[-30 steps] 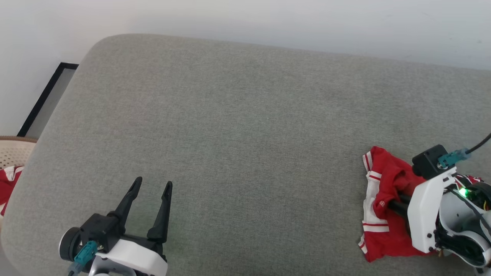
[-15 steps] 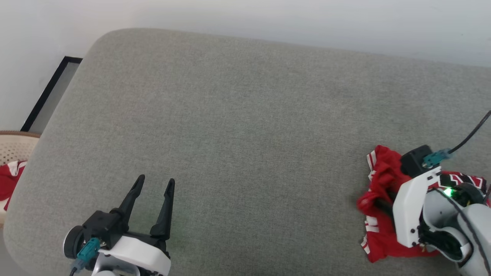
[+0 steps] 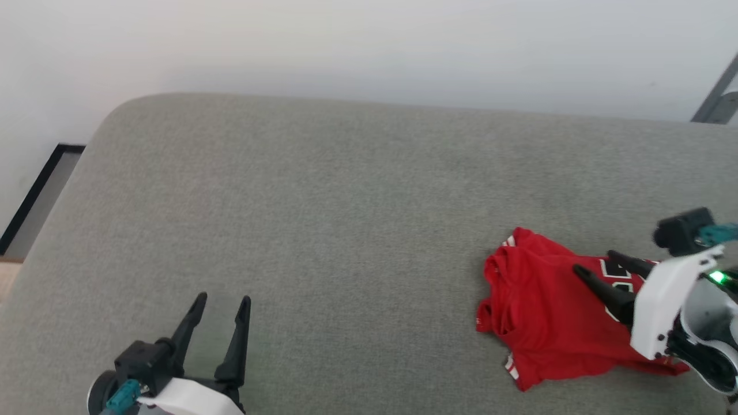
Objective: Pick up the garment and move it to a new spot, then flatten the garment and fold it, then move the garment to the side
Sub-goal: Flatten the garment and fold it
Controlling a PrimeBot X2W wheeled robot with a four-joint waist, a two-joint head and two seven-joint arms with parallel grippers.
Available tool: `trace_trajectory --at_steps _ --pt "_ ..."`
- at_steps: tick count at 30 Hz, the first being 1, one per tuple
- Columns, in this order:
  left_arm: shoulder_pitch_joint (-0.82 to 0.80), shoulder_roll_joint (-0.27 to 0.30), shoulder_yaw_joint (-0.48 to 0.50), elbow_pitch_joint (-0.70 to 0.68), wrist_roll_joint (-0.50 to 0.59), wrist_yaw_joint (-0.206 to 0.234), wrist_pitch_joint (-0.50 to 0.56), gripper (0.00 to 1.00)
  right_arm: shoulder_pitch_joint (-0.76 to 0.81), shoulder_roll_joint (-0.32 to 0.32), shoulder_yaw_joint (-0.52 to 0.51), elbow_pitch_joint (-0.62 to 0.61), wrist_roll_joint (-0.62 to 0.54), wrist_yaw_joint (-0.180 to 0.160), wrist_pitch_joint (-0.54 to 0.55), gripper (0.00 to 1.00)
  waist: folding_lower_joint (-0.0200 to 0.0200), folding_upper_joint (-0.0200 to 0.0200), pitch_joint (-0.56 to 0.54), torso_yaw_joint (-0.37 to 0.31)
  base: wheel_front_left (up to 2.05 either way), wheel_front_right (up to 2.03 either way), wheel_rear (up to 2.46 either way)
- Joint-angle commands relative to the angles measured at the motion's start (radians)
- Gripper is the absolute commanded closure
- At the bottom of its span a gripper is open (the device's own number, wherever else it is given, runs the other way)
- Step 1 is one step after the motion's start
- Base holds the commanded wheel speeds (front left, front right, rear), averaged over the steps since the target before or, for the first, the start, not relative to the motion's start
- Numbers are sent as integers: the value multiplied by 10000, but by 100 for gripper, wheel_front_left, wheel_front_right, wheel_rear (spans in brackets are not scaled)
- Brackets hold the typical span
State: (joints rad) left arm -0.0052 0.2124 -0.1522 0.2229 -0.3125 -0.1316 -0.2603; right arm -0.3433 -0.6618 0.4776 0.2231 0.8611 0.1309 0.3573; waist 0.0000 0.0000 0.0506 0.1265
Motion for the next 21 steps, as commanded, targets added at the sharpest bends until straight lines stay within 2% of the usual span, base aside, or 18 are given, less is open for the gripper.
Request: trace_trajectory --at_steps 1,4,13,16,21 --pt "140 -13 -3 77 -91 29 -66 0 101 9 -34 105 -54 -2 -282 0 0 0 -199 -198 0 0 0" --pt "202 -96 -5 276 -266 29 -66 0 313 43 -295 945 -410 -2 -1622 0 0 0 -372 -384 0 0 0" --pt "445 -418 794 528 -394 29 -66 0 704 932 -815 2587 -1344 -2 -5434 0 0 0 -776 -767 0 0 0" --pt "639 -444 957 482 -325 29 -66 0 932 1223 -1082 2691 -1683 -2 -6008 0 0 0 -924 -778 0 0 0" --pt "955 -300 1084 151 -58 29 -66 0 1558 1715 -1868 2180 -2266 -2 -6216 0 0 0 -1093 -693 0 0 0"
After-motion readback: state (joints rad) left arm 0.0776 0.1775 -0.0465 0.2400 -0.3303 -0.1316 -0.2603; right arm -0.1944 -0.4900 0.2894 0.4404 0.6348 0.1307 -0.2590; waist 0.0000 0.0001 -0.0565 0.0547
